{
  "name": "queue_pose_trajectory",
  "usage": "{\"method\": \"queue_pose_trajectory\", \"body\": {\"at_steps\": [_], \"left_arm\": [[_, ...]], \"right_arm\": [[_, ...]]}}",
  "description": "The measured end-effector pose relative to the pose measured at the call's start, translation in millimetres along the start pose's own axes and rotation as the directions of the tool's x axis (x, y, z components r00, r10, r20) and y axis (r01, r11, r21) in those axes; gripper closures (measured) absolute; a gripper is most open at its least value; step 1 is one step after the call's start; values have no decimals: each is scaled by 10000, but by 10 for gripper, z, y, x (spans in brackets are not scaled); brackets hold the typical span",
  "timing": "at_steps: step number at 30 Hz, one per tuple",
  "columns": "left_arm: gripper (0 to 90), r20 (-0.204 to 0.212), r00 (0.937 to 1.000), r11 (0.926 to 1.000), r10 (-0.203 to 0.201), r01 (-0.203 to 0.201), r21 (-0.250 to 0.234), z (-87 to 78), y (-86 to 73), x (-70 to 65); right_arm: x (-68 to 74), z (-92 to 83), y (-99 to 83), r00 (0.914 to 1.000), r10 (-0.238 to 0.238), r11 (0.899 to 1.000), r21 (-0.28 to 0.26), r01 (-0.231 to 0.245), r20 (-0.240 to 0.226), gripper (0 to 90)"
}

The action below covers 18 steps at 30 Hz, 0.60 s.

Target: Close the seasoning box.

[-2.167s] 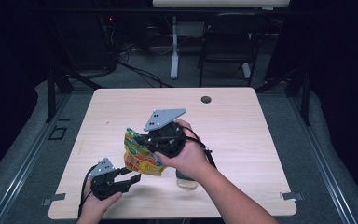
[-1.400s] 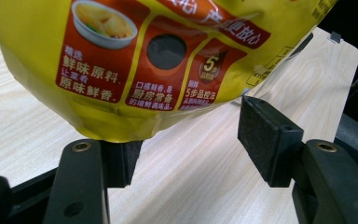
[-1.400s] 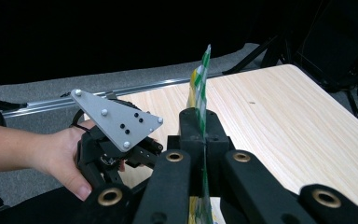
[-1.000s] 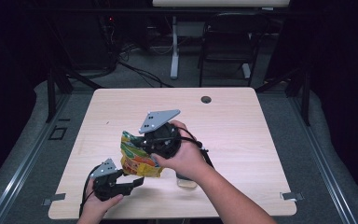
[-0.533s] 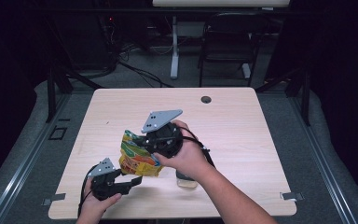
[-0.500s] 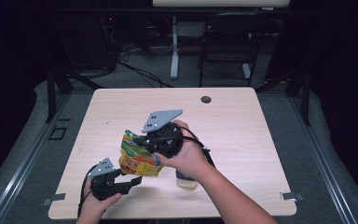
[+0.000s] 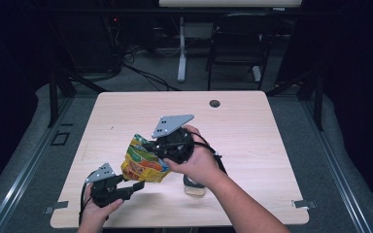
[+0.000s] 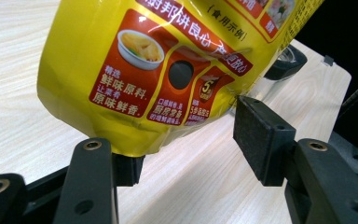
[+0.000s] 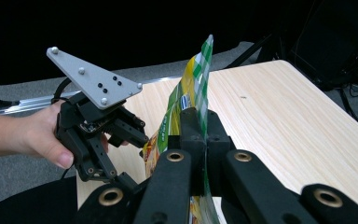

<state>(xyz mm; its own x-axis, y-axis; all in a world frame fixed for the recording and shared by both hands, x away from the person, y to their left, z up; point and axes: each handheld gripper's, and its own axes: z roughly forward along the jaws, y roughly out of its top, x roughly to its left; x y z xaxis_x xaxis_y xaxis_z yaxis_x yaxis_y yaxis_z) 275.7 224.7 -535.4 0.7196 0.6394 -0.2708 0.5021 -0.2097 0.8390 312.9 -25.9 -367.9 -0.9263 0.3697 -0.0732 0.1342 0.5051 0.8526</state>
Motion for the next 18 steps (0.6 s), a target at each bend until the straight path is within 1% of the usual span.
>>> {"method": "queue_pose_trajectory", "body": {"at_steps": [2,6,7,8,11,13,15,18], "left_arm": [[463,-28,10000,9999,91,-91,70,-4,0,3],[471,-28,10000,9999,92,-91,99,-4,-2,3],[474,-13,10000,9997,97,-97,204,-9,1,4],[476,-7,10000,9999,58,-58,119,-3,-3,2],[500,31,10000,9999,18,-19,137,-20,-4,13],[509,7,10000,9997,97,-97,229,-35,-1,19],[516,14,10000,9999,5,-5,143,-40,-6,20],[525,-41,10000,9998,79,-79,155,-52,-7,21]], "right_arm": [[-9,2,-25,10000,73,10000,19,-73,16,900],[-37,-10,-81,9997,219,9998,40,-219,77,900],[-42,-12,-95,9996,257,9997,31,-257,88,900],[-47,-15,-107,9996,268,9996,58,-269,104,900],[-61,-25,-150,9996,272,9996,71,-273,115,900],[-74,-28,-187,9993,368,9993,60,-369,103,900],[-89,-31,-222,9990,419,9991,95,-421,122,900],[-99,-36,-266,9985,537,9985,136,-539,131,900]]}}
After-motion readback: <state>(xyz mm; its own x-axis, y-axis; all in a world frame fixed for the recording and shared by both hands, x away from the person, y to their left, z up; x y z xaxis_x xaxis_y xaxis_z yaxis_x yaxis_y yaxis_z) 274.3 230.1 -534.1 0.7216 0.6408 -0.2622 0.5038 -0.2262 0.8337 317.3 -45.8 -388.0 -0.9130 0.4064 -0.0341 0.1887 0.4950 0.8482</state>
